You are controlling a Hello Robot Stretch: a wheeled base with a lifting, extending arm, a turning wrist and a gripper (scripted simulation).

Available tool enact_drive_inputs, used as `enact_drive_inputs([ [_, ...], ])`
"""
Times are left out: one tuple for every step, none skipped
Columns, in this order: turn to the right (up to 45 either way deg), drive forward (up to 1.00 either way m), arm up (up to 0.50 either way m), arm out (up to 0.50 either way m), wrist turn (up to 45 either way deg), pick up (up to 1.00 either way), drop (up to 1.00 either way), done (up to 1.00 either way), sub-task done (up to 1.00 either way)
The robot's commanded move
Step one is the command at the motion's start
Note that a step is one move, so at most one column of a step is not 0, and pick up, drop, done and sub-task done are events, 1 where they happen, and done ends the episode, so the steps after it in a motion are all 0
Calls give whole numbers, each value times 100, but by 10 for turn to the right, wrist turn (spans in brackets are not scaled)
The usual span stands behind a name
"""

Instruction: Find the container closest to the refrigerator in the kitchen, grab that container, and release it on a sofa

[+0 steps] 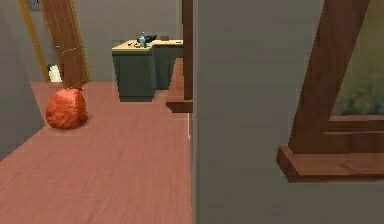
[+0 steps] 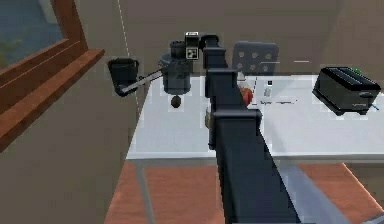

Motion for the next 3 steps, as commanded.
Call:
enact_drive_inputs([
  [0, 0, 0, 0, -450, 0, 0, 0, 0],
  [0, 0, 0, 0, -240, 0, 0, 0, 0],
  [0, 0, 0, -42, 0, 0, 0, 0, 0],
])
